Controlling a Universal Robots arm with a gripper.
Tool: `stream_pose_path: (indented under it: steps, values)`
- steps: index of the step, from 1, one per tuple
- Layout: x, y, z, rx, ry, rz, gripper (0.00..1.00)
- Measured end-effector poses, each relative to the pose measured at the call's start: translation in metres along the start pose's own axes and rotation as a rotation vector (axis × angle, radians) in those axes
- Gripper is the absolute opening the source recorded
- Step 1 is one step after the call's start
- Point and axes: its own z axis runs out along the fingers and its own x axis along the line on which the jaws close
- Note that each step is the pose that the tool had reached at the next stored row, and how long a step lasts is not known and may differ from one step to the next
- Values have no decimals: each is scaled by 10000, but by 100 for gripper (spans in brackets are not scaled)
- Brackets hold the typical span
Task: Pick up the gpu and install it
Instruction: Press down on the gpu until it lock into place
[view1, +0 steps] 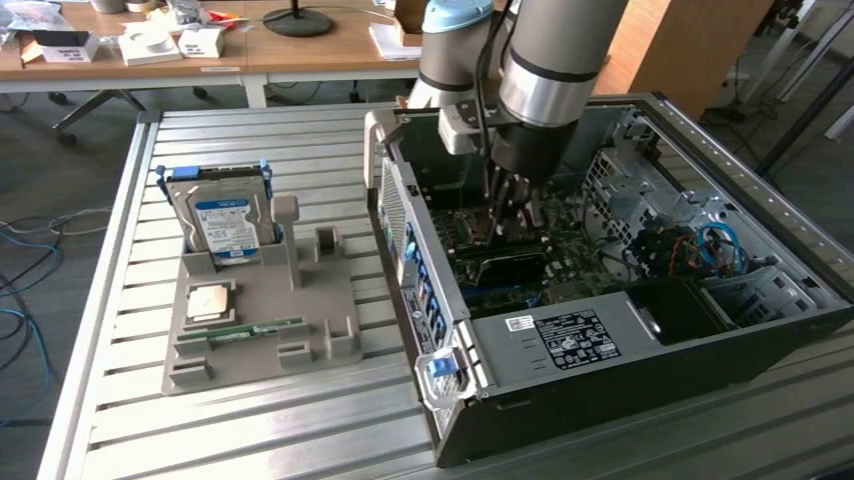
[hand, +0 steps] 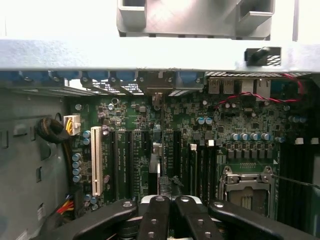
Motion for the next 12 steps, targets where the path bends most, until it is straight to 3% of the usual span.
stream_pose_path:
  steps: [12]
  values:
    - [-4, -1, -203, 1, -1, 20, 11]
